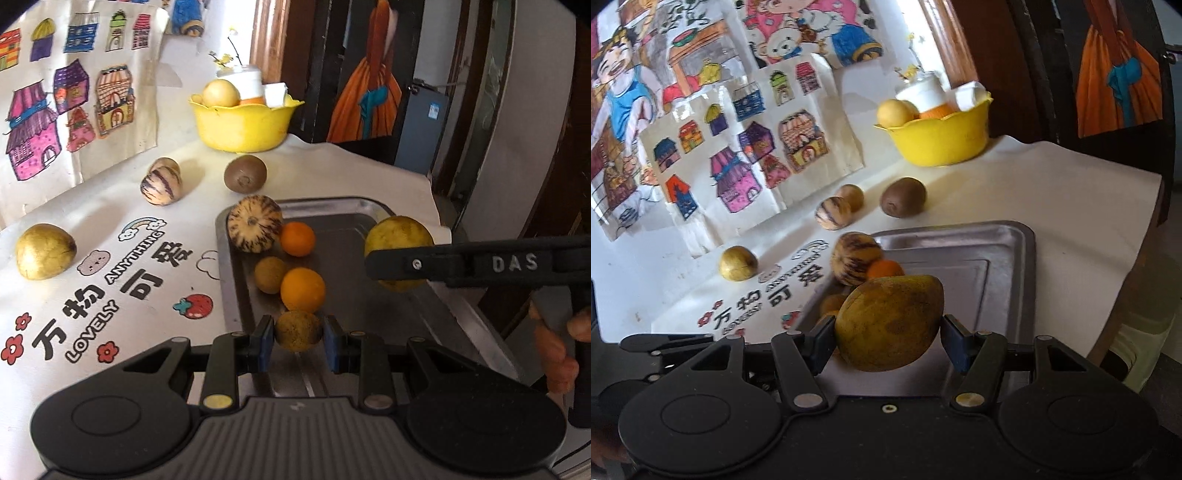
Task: Organize fruits
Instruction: 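Carry the brown fruit with the left gripper while the right gripper carries the pear over the tray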
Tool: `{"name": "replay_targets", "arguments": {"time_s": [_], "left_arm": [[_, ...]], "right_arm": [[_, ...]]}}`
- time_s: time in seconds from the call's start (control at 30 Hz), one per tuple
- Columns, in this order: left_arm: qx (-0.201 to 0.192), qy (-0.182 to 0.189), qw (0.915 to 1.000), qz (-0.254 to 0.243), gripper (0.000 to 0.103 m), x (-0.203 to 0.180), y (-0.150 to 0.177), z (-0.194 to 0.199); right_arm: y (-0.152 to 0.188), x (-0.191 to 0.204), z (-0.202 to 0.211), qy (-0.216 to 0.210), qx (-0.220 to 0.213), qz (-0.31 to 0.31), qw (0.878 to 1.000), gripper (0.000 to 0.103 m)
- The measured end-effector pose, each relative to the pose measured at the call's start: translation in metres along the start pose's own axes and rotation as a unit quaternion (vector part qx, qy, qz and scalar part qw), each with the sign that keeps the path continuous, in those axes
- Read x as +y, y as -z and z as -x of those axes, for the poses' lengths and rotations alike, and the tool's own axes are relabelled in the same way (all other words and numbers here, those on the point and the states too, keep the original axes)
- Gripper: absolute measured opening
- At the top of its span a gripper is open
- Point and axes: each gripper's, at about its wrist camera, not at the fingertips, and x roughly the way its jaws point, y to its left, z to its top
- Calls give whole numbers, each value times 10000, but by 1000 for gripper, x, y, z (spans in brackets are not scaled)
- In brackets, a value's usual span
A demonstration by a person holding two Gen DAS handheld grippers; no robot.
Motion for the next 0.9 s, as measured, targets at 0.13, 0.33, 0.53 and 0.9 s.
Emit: {"name": "replay_targets", "arguments": {"time_s": [0.13, 0.33, 0.53, 0.9], "left_arm": [[48, -63, 9999, -145, 31, -4, 2, -4], [88, -88, 9998, -177, 31, -5, 3, -9], [51, -83, 9997, -226, 31, -5, 4, -9], [100, -35, 9998, -176, 32, -3, 5, -10]], "right_arm": [[3, -10, -6, 41, -26, -103, 9999, 63], [3, -12, -14, 95, -15, -44, 9999, 62], [0, -9, -23, 129, 20, 61, 9999, 63], [0, -8, -26, 237, 88, 71, 9997, 63]]}}
